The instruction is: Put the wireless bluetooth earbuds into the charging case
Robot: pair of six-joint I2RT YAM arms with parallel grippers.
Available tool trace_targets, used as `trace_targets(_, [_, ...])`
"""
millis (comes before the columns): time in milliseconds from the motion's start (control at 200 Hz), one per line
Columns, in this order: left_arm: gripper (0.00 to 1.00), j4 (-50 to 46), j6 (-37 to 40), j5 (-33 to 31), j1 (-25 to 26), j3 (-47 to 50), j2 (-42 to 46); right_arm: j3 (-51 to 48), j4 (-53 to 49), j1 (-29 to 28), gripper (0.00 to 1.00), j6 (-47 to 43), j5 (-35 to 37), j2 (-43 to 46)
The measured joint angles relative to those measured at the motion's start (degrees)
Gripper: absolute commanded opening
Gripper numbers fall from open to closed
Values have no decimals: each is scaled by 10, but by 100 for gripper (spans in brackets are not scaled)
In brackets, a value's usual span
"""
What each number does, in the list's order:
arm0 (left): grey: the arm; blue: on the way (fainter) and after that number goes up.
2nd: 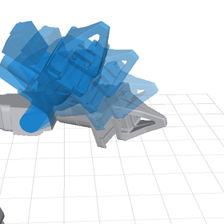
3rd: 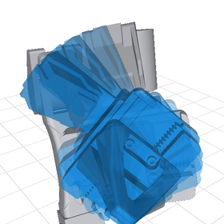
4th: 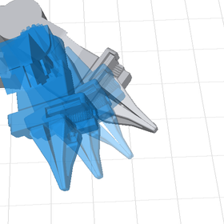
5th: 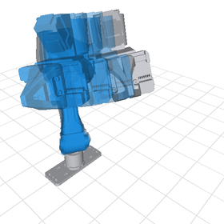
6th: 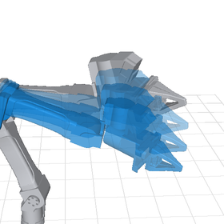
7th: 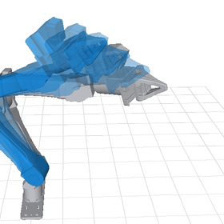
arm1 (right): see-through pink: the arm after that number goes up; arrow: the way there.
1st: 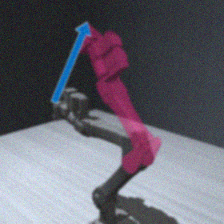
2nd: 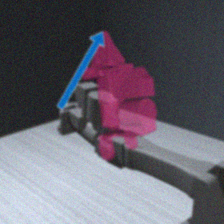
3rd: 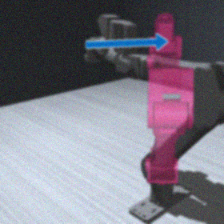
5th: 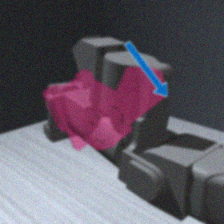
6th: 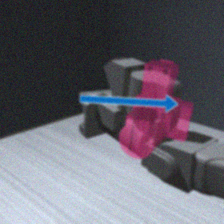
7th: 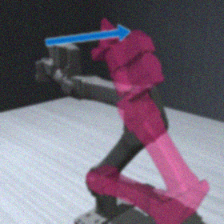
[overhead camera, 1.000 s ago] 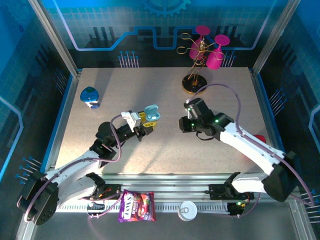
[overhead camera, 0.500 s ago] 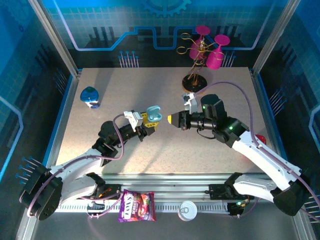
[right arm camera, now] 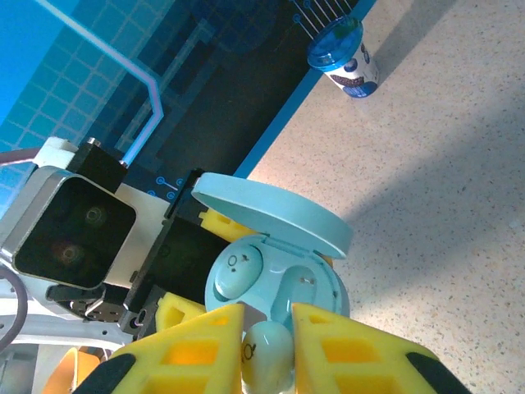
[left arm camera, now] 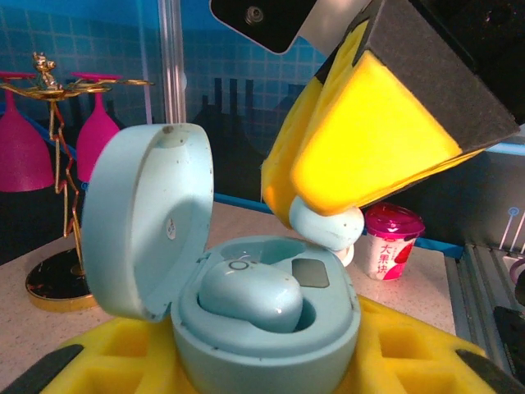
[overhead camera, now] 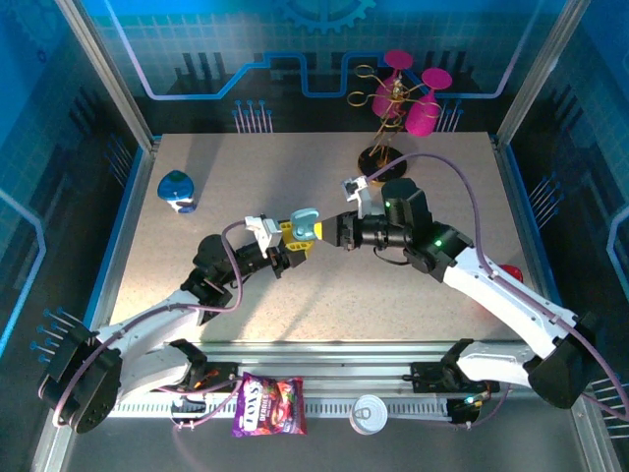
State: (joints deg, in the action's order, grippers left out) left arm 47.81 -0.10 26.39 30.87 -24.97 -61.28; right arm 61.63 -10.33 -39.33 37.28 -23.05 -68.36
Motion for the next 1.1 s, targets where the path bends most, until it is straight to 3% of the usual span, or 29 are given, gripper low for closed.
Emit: trace_targets(1101, [28, -6, -43, 27, 0, -16, -15, 0, 34, -3, 19, -35, 17, -14])
